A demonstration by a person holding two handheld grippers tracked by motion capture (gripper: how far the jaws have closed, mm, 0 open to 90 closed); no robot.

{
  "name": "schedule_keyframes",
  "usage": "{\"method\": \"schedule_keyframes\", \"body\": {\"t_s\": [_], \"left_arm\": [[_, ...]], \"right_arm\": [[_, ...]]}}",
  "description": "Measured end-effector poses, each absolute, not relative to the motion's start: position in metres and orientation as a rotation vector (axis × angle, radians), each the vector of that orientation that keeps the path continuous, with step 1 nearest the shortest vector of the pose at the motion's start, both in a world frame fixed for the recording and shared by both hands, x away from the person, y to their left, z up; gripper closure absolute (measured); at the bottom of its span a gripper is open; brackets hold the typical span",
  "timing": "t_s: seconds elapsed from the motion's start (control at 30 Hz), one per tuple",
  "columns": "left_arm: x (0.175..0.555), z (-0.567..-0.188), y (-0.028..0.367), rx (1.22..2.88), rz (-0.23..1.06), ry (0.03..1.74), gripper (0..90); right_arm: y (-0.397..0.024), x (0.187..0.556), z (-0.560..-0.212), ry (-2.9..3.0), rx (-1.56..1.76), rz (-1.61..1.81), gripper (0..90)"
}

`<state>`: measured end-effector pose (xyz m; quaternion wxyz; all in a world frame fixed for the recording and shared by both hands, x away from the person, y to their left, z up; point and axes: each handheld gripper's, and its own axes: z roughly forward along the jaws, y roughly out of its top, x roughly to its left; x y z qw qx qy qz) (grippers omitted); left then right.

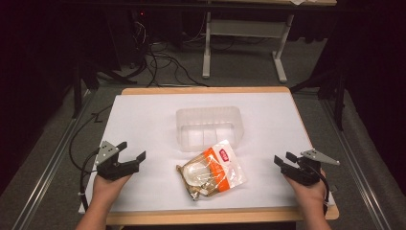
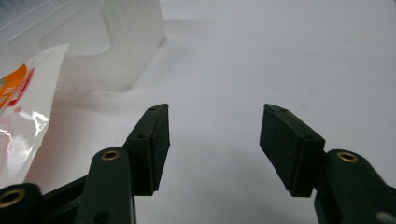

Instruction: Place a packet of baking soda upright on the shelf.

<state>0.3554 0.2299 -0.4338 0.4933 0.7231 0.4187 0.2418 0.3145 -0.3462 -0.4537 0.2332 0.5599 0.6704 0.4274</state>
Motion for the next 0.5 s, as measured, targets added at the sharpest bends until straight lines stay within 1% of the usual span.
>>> {"method": "schedule_keyframes", "body": {"t_s": [0.5], "left_arm": [[0.355, -0.433, 0.233, 1.743, 0.581, 1.01, 17.3]], "right_arm": [[-0.321, 0.311, -0.451, 1.906, 1.467, 1.154, 41.4]]}}
